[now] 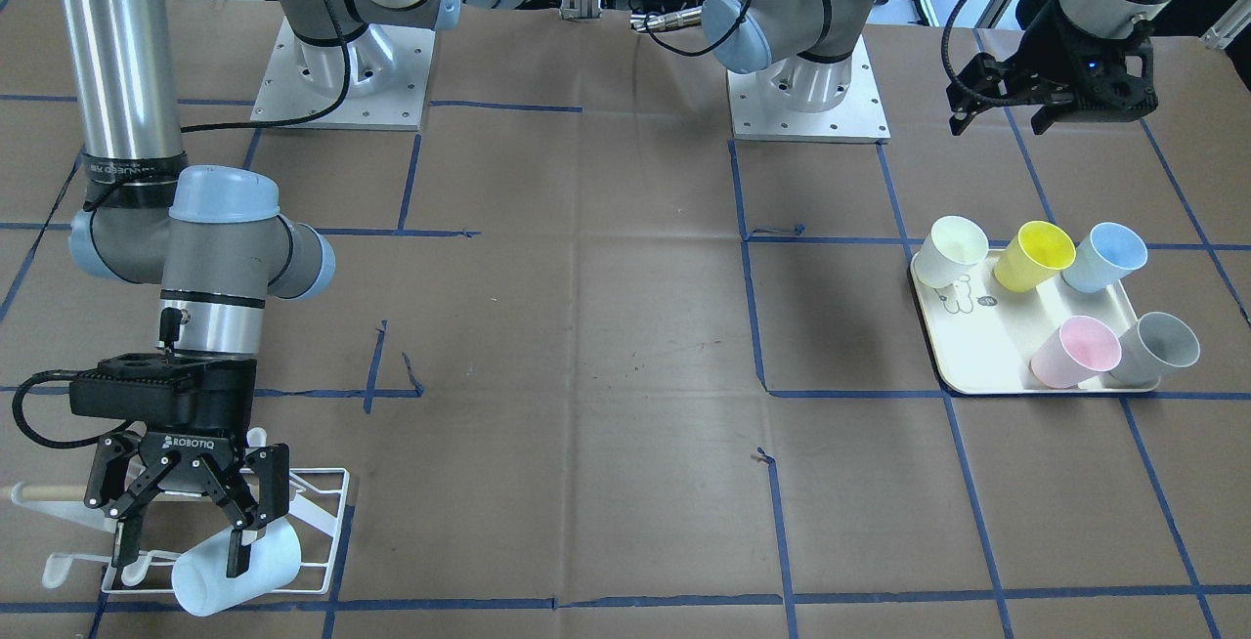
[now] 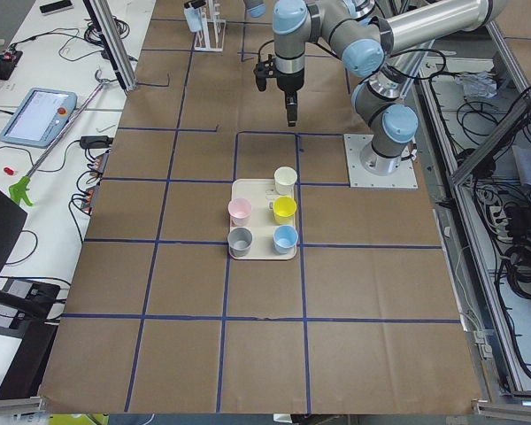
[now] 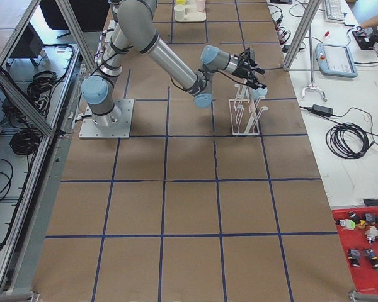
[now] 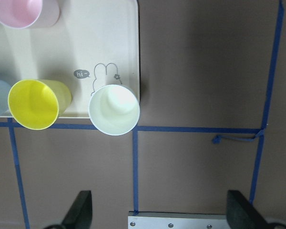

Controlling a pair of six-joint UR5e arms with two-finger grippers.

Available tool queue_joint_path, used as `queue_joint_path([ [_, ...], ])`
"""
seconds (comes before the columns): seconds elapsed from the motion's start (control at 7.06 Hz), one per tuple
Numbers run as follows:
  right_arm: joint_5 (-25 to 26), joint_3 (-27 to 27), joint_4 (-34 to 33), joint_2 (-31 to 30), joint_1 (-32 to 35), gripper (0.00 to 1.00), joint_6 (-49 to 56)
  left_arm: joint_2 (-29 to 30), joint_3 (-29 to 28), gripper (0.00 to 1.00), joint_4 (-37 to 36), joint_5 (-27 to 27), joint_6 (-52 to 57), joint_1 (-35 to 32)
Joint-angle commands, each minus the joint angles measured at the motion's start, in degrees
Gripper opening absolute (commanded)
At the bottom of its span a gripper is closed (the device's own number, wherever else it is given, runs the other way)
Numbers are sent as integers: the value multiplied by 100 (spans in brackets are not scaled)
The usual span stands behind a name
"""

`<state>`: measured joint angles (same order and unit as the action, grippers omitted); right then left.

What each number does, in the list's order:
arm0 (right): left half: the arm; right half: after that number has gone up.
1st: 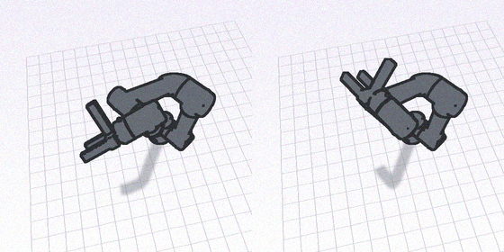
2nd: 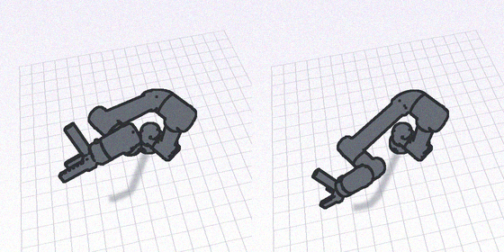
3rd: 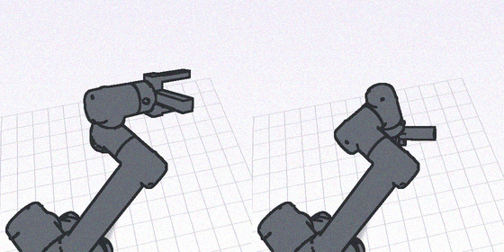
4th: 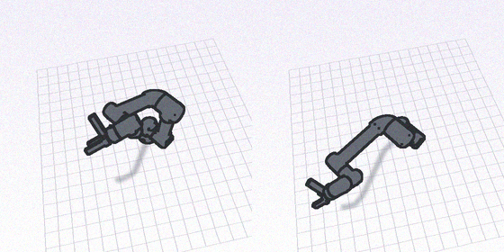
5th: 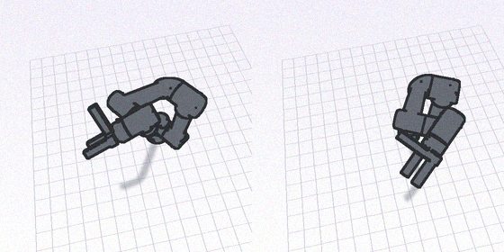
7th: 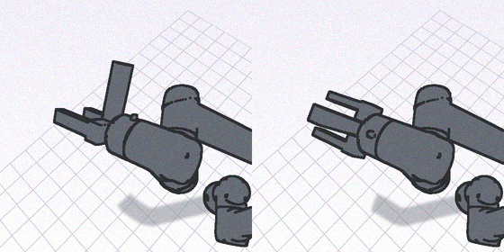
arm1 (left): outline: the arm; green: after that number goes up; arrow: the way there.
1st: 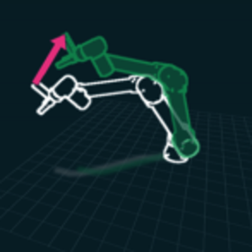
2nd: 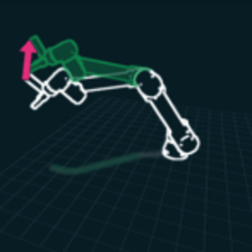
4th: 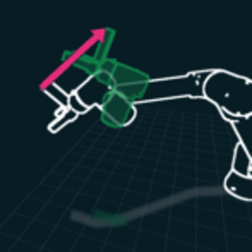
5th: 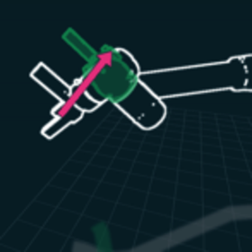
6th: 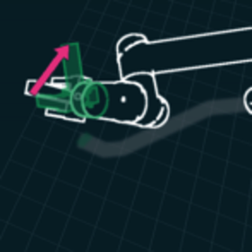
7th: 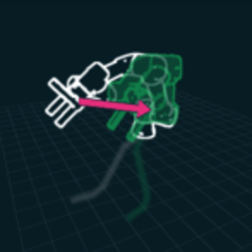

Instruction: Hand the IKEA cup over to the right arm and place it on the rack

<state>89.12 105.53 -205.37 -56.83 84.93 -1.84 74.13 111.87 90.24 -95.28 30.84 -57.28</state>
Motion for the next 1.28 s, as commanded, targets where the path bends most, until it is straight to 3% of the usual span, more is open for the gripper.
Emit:
queue_joint_path([
  [0.0, -44, -67, -29, -257, 15, 100, -35, 110, 404, 99, -591, 79, 212, 279],
  [0.43, -53, 98, 550, -1441, 242, 100, -1393, 293, 985, 99, -1252, 613, 221, 279],
  [0.71, -227, 894, 701, -2241, 445, 100, -2342, 820, 1415, 99, -2357, 599, 256, 174],
  [0.99, -1190, 1844, 700, -3024, 534, 100, -4113, 1155, 1845, 98, -3263, 477, 309, 138],
  [1.13, -1674, 1970, 709, -3184, 543, 100, -4958, 1304, 1969, 98, -3519, 328, 361, 138],
])
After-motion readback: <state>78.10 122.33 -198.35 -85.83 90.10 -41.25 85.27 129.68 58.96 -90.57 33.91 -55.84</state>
